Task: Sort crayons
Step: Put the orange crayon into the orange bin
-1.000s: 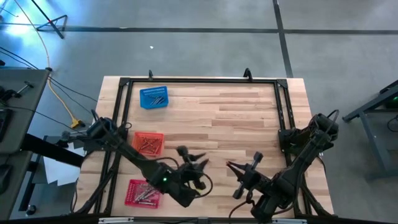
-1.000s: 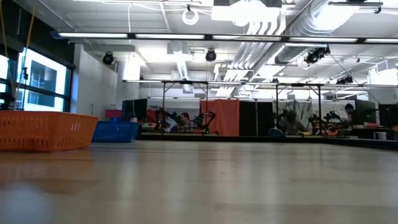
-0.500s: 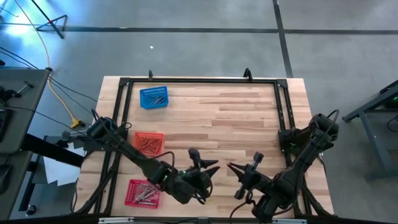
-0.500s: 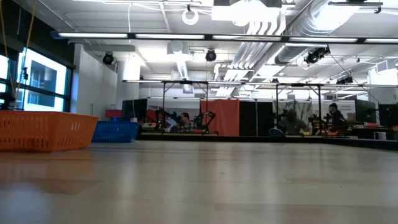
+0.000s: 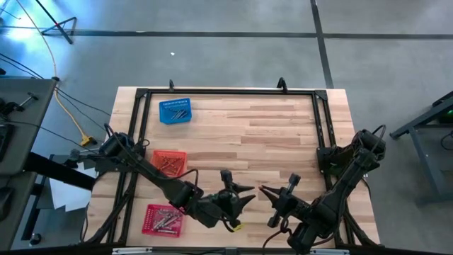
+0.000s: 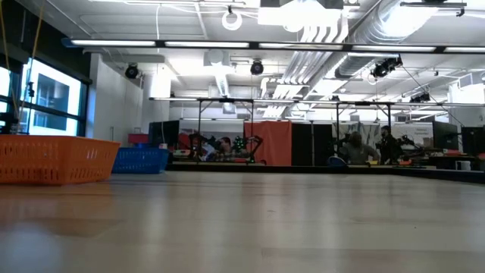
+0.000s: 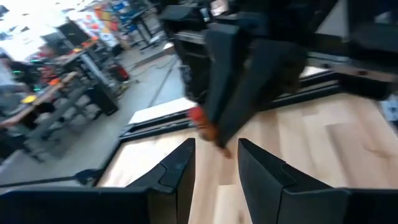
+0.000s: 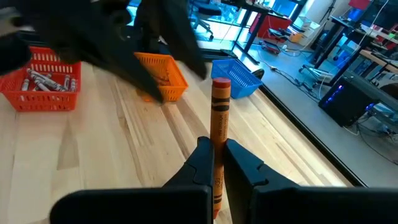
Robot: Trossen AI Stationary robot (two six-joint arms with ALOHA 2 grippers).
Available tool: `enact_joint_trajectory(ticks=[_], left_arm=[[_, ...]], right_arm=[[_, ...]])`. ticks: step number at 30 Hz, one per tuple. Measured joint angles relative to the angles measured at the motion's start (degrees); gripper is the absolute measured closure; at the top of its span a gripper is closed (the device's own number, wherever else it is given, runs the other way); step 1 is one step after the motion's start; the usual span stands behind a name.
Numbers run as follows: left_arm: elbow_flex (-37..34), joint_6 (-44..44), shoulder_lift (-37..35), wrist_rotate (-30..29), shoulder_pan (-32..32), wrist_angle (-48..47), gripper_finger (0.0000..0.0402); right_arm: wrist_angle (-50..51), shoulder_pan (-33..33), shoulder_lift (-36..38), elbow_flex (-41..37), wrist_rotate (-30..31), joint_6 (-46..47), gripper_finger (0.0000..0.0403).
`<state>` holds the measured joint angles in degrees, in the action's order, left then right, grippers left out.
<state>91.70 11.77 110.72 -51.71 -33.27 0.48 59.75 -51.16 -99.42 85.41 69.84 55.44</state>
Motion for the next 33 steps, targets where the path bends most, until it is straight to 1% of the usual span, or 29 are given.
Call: enact_joint_trajectory(ticks=[2, 7, 14, 18, 23, 30, 33], left_arm=[[0.0, -0.58, 0.02, 1.26, 0.02, 0.09, 0.0289], [0.0, -0.48, -0.01, -0.1, 0.44, 1.16, 0.0277], [0.0, -1.17, -0.01, 1.23, 1.61, 1.32, 0.0266], [0.01, -1.18, -0.03, 2.08, 2.07, 4.17, 0.0265], [0.02, -1.16, -0.05, 4.27, 2.52, 4.98, 0.0265], [0.02, -1.19, -0.05, 9.42, 3.28, 5.94, 0.0265], [0.02, -1.18, -0.05, 9.62, 3.34, 5.85, 0.0265]], right_arm=[[-0.02, 0.0, 0.0, 0.0, 0.0, -0.01, 0.0397], [-0.33, 0.0, 0.0, 0.0, 0.0, 0.0, 0.0396], [-0.9, 0.0, 0.0, 0.0, 0.0, -0.22, 0.0396], [-0.94, 0.17, 0.02, 0.0, 0.01, -0.41, 0.0396], [-0.94, 0.28, 0.04, 0.0, 0.02, -0.46, 0.0396], [-1.9, 0.28, 0.04, 0.0, 0.56, -2.8, 0.0396], [-3.27, 0.3, 0.04, 0.0, 0.63, -4.82, 0.0396]])
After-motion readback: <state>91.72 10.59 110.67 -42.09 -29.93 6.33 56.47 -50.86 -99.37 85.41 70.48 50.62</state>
